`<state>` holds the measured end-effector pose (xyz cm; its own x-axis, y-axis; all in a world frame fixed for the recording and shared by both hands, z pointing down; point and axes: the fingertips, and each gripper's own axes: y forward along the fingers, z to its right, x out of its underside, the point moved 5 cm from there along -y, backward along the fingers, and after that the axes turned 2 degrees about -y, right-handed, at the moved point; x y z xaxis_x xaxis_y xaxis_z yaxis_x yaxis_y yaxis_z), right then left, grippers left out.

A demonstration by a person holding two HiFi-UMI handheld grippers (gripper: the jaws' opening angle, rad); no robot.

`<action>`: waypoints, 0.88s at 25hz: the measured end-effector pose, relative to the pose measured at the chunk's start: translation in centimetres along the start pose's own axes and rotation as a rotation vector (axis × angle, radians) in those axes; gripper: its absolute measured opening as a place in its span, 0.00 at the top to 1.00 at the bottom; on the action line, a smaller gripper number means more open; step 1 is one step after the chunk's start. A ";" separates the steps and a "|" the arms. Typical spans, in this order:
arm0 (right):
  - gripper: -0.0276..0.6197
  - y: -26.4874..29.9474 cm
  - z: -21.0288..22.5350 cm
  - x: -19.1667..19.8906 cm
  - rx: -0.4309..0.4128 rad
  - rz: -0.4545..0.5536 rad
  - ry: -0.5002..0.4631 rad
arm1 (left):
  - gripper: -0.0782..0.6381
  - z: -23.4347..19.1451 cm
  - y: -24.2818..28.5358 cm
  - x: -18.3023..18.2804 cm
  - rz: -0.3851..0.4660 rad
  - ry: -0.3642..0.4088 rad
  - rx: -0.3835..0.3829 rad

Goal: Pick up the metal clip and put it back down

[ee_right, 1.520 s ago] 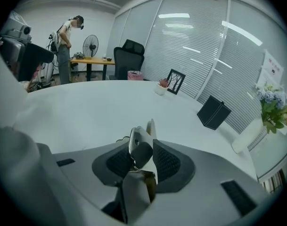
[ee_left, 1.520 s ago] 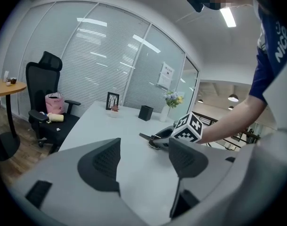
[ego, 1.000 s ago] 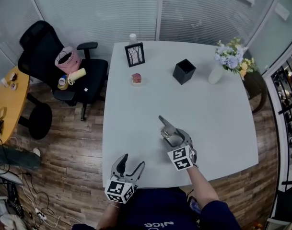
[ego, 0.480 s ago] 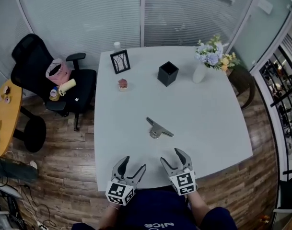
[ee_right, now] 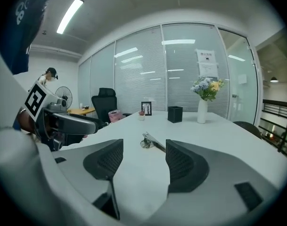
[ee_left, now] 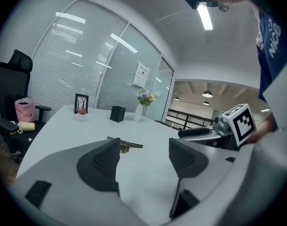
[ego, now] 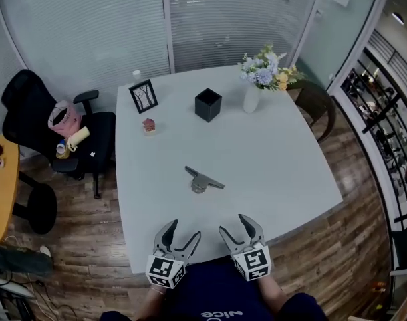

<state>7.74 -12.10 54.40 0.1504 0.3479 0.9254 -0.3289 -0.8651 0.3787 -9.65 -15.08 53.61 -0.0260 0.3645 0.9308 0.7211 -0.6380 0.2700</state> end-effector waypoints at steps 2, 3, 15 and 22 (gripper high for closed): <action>0.51 -0.5 0.2 0.0 0.009 0.010 0.016 | 0.45 0.5 0.1 0.0 -0.006 0.016 0.012; 0.51 -0.7 0.3 0.0 0.011 0.013 0.021 | 0.45 0.7 0.1 0.0 -0.007 0.021 0.018; 0.94 -1.5 -0.6 -1.8 -0.045 0.085 0.030 | 0.89 2.4 -0.4 -1.2 0.054 -0.005 0.144; 0.94 -0.9 -1.3 -2.0 -0.106 0.056 0.011 | 0.89 3.0 -0.1 -1.0 0.021 0.032 0.173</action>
<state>6.52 -11.50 52.25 0.1187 0.3045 0.9451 -0.4332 -0.8406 0.3252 -7.63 -13.29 51.93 -0.0300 0.3284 0.9440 0.8301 -0.5180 0.2066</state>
